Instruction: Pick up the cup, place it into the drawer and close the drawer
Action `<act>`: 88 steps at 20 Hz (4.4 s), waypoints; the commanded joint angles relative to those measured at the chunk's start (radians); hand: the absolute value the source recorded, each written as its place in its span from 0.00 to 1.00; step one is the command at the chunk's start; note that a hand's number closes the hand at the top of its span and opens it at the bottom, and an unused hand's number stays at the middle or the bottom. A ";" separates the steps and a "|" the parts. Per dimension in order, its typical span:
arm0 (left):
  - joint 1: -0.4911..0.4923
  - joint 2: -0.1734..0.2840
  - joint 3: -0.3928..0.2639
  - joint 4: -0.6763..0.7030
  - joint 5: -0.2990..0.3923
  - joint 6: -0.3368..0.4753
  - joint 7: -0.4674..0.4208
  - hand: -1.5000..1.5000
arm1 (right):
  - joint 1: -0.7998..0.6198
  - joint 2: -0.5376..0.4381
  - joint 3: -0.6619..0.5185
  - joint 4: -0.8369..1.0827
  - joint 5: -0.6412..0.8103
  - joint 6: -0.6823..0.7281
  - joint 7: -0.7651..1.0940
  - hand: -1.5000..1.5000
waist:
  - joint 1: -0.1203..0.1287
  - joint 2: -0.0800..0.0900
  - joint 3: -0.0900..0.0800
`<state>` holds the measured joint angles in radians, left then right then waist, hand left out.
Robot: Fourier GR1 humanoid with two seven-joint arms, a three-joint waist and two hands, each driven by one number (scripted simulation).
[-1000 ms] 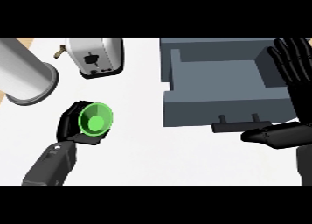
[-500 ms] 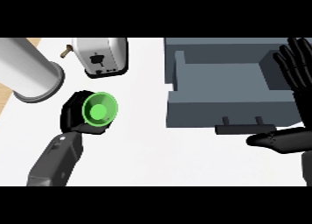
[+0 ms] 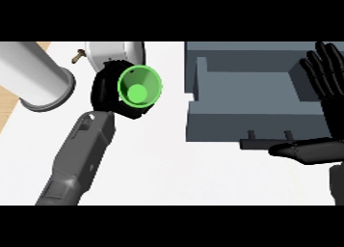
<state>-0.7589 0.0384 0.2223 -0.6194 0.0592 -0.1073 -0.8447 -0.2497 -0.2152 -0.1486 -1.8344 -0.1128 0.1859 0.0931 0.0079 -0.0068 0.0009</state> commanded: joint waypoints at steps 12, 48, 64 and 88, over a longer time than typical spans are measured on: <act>-0.413 -0.038 -0.212 -0.087 0.076 0.355 0.476 1.00 | -0.062 0.020 0.011 0.025 0.029 -0.037 0.003 0.00 | -0.031 0.011 -0.001; -0.503 -0.038 -0.501 0.198 0.502 0.342 0.406 0.00 | -0.171 0.016 0.235 0.102 -0.215 0.331 0.023 1.00 | -0.193 0.058 -0.001; -0.454 -0.038 -0.479 0.205 0.625 0.384 0.301 0.00 | -0.080 -0.140 0.439 0.197 0.393 0.292 0.014 0.00 | -0.033 0.019 0.000; -0.129 0.129 -0.464 -0.059 0.626 0.185 0.329 0.00 | -0.603 -0.143 0.212 1.304 0.558 -0.031 -0.510 1.00 | 0.141 0.041 0.005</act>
<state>-0.9258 0.1392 -0.2420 -0.6530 0.6802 0.1061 -0.5282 -0.7541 -0.3216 0.1404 -0.6283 0.4685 0.1970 -0.3786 0.1293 0.0248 0.0052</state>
